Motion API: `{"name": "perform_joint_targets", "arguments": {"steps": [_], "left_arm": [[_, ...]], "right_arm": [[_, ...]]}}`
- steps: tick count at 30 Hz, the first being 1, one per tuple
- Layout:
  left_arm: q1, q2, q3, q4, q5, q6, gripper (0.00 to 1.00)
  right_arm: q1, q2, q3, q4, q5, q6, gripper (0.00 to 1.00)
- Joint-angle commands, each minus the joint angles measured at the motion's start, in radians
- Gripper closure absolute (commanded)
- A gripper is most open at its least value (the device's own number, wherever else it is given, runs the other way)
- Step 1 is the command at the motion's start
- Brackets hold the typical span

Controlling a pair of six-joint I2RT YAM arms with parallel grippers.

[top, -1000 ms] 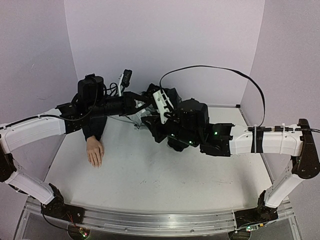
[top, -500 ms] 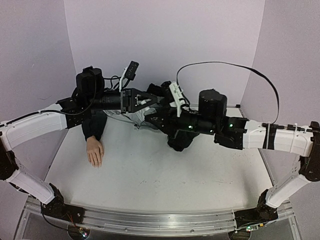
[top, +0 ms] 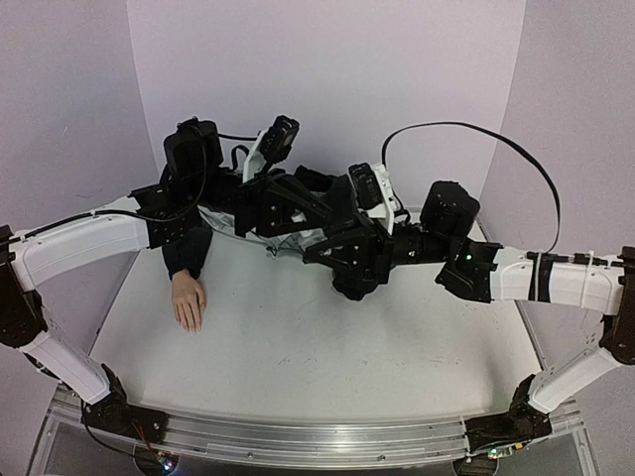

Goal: Paint the nails

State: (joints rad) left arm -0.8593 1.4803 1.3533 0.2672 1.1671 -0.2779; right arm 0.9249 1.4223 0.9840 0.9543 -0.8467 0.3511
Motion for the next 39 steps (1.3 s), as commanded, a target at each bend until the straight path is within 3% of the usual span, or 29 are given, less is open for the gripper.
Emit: {"name": "perform_joint_targets", "arguments": {"steps": [1,3,6,8,12,18,23,34,39], "left_arm": [[0.035,-0.032,0.011,0.008,-0.048,-0.103,0.58],[0.063,-0.048,-0.021,0.007,-0.109,-0.156,0.3],[0.111,-0.076,-0.084,0.005,-0.165,-0.226,0.06],[0.149,-0.104,-0.138,0.004,-0.213,-0.273,0.01],[0.169,-0.186,-0.232,-0.003,-0.407,-0.344,0.01],[0.168,-0.199,-0.275,-0.008,-0.622,-0.446,0.23],[0.155,-0.162,-0.26,-0.008,-0.672,-0.462,0.45],[0.098,-0.141,-0.239,-0.009,-0.727,-0.42,0.78],[0.081,-0.126,-0.231,-0.009,-0.697,-0.403,0.99]], "right_arm": [[0.005,-0.097,-0.013,0.065,0.019,-0.135,1.0],[0.006,-0.1,-0.007,-0.042,0.18,-0.209,1.0],[0.005,-0.088,0.011,-0.155,0.435,-0.258,1.0],[0.007,-0.066,0.037,-0.206,0.525,-0.274,1.0],[0.029,-0.019,0.074,-0.22,0.659,-0.274,1.0],[0.112,0.076,0.155,-0.231,0.98,-0.307,1.0],[0.172,0.142,0.231,-0.272,1.146,-0.323,1.0],[0.219,0.211,0.303,-0.318,1.232,-0.338,1.0],[0.219,0.21,0.301,-0.311,1.213,-0.335,1.0]]}}
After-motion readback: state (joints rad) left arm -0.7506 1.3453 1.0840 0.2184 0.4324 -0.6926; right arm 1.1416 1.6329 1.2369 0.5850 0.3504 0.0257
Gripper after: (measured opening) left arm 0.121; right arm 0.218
